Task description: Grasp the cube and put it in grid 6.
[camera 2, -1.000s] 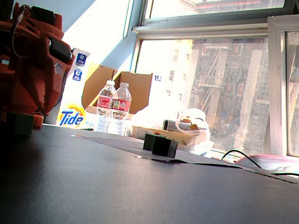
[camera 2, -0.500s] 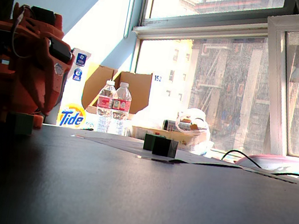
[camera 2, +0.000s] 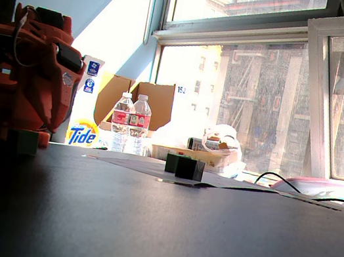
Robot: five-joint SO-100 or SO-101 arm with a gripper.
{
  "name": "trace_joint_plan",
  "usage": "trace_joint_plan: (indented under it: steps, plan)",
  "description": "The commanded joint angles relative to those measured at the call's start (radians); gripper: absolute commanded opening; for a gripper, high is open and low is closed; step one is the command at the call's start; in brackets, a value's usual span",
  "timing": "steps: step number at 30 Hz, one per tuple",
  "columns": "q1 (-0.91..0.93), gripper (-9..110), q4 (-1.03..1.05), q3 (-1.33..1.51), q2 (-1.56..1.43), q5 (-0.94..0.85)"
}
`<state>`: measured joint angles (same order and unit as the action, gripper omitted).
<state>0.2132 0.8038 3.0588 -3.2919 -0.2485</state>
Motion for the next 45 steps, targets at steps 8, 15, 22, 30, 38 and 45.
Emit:
trace_joint_plan:
  steps: [8,15,22,30,38,45]
  plan:
    - [-0.006,5,0.005,0.072,-0.008,-0.014]
    - [-0.003,5,0.006,0.072,-0.008,-0.017]
    - [0.003,5,0.003,0.035,-0.008,-0.031]
    - [0.002,8,0.179,-0.339,0.175,-0.012]
    - [0.057,12,0.518,-0.854,0.574,-0.084]
    - [0.279,19,0.403,-0.712,0.723,-0.295]
